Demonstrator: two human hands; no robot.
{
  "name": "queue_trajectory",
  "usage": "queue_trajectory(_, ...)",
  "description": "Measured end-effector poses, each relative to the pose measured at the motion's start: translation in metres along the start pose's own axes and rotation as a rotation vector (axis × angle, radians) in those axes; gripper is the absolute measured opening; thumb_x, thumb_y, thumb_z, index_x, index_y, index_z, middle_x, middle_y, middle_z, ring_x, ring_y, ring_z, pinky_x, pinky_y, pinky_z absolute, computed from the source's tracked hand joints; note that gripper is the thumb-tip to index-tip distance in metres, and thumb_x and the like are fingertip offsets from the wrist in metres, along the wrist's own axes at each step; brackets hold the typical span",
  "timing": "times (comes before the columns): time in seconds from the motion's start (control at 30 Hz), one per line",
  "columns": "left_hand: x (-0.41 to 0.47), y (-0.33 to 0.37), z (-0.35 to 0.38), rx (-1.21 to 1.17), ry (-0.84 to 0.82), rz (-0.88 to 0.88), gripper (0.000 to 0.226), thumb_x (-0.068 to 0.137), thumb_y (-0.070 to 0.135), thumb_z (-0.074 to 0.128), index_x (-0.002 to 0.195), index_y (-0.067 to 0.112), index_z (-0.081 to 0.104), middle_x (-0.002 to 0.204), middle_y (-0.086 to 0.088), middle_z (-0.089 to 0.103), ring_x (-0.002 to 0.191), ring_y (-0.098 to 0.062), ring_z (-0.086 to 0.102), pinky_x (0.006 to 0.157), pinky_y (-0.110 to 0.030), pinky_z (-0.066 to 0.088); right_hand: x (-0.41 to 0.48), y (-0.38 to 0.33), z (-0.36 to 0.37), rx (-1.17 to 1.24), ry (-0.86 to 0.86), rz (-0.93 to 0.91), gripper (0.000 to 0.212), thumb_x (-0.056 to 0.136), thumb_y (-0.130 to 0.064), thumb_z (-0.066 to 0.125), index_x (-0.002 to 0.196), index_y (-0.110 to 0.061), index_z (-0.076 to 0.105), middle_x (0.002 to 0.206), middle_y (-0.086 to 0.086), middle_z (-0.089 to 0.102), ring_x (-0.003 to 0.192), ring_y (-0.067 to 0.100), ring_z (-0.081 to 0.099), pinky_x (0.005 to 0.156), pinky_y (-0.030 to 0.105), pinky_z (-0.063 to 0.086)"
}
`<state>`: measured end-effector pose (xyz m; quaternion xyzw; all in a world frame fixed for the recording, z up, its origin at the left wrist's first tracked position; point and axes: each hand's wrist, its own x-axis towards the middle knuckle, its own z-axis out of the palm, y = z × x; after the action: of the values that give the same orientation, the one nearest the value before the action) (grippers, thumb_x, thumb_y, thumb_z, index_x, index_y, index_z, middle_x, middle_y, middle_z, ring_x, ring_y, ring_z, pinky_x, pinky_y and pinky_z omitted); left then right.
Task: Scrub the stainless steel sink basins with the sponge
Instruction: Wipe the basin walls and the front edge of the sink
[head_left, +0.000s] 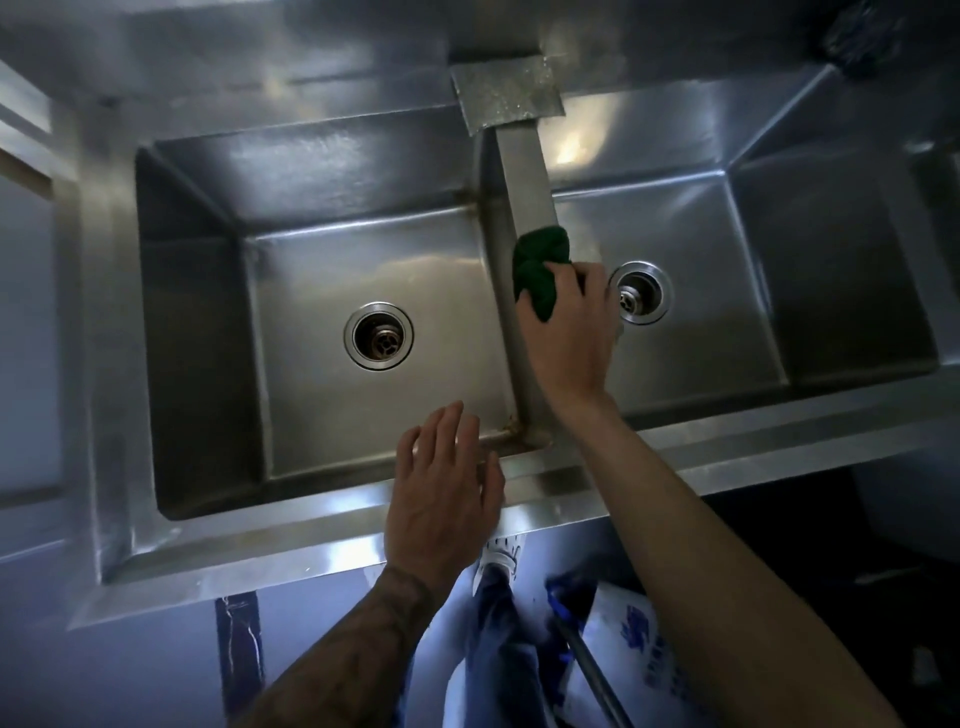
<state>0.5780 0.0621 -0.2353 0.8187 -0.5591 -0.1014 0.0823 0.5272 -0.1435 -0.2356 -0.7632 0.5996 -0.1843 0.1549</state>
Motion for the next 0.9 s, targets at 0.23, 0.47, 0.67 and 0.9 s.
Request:
queue_trajectory(0.23, -0.001, -0.002, 0.005, -0.018, 0.029, 0.008, 0.045, 0.100, 0.031, 0.048, 0.136, 0.007, 0.063, 0.146, -0.014, 0.060, 0.135, -0.034, 0.057, 0.114, -0.052, 0.044, 0.100, -0.036, 0.019, 0.049, -0.127, -0.017, 0.041, 0.096, -0.040, 0.060, 0.130, -0.018, 0.061, 0.135, 0.010, 0.049, 0.119, 0.033, 0.049, 0.098, 0.039, 0.045)
queue_trajectory(0.47, -0.003, -0.005, 0.015, -0.030, 0.071, 0.022, 0.045, 0.104, 0.032, 0.041, 0.136, 0.008, 0.062, 0.145, -0.014, 0.060, 0.133, -0.033, 0.058, 0.114, -0.053, 0.044, 0.085, -0.026, 0.024, 0.030, -0.061, -0.044, 0.039, 0.096, -0.038, 0.059, 0.126, -0.013, 0.063, 0.133, 0.013, 0.052, 0.117, 0.036, 0.049, 0.097, 0.040, 0.043)
queue_trajectory(0.67, -0.003, -0.005, 0.021, -0.024, 0.080, 0.010, 0.047, 0.105, 0.036, 0.037, 0.138, 0.011, 0.059, 0.147, -0.012, 0.059, 0.134, -0.032, 0.056, 0.117, -0.051, 0.039, 0.144, -0.044, 0.034, 0.041, -0.127, -0.026, 0.047, 0.097, -0.043, 0.059, 0.137, -0.018, 0.059, 0.137, 0.009, 0.049, 0.122, 0.030, 0.047, 0.099, 0.038, 0.044)
queue_trajectory(0.9, -0.001, -0.003, 0.012, -0.024, 0.092, 0.015, 0.043, 0.100, 0.031, 0.048, 0.132, 0.007, 0.064, 0.142, -0.015, 0.063, 0.131, -0.035, 0.060, 0.112, -0.054, 0.046, 0.075, -0.014, 0.010, 0.081, -0.113, -0.081, 0.035, 0.091, -0.036, 0.062, 0.120, -0.016, 0.067, 0.125, 0.010, 0.054, 0.115, 0.032, 0.051, 0.092, 0.036, 0.043)
